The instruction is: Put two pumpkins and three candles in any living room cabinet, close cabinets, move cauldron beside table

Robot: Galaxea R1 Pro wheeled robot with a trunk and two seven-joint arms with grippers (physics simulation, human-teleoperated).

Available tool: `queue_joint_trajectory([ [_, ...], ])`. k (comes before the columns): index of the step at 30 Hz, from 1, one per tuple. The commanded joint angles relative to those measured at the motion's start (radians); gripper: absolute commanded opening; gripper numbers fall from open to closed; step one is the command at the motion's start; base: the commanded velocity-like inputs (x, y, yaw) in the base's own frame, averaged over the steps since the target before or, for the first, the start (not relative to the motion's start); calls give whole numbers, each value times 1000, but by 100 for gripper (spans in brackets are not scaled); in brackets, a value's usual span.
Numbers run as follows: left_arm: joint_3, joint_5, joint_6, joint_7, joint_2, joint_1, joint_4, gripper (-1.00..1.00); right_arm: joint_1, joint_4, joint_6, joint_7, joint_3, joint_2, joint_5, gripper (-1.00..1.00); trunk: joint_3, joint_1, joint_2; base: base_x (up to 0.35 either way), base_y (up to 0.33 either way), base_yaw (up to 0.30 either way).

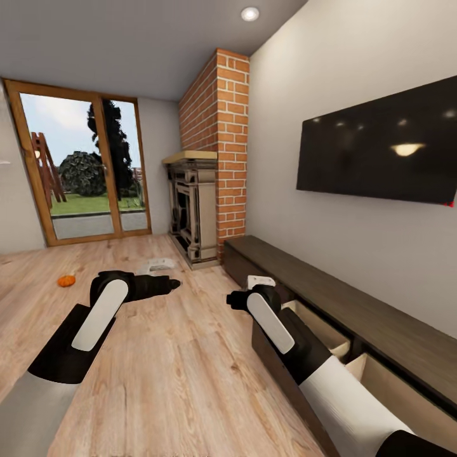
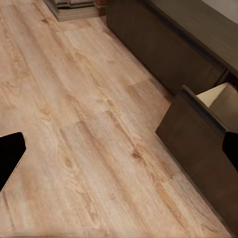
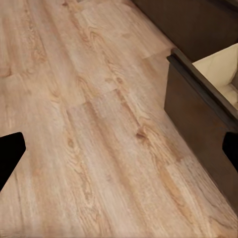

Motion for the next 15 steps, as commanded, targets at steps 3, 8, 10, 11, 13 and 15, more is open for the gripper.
queue_joint_trajectory([
  [3, -2, 9, 1, 10, 1, -1, -1, 100, -1, -1, 1, -10, 2, 0, -9, 100, -3, 0, -1, -47, 0, 269],
  [8, -2, 9, 1, 11, 1, -1, -1, 100, -1, 2, 1, -10, 3, 1, -10, 100, -8, 0, -1, -109, 0, 232],
  [10, -2, 9, 1, 11, 1, -1, -1, 100, -1, 6, 3, -9, 3, 1, -10, 100, -10, 0, -1, -69, 0, 185],
  [11, -1, 9, 1, 11, 1, -1, -1, 100, -1, 8, 4, -9, 4, 1, -10, 100, -11, 0, -1, -39, 0, 167],
  [13, -1, 9, 1, 10, 1, -1, -1, 100, -1, 11, 5, -9, 5, 2, -10, 100, -14, 0, -1, -26, 0, 158],
  [15, -1, 10, 1, 10, 1, -1, -1, 100, -1, 19, 5, -9, 5, 3, -11, 100, -17, 0, -1, -13, 0, 150],
])
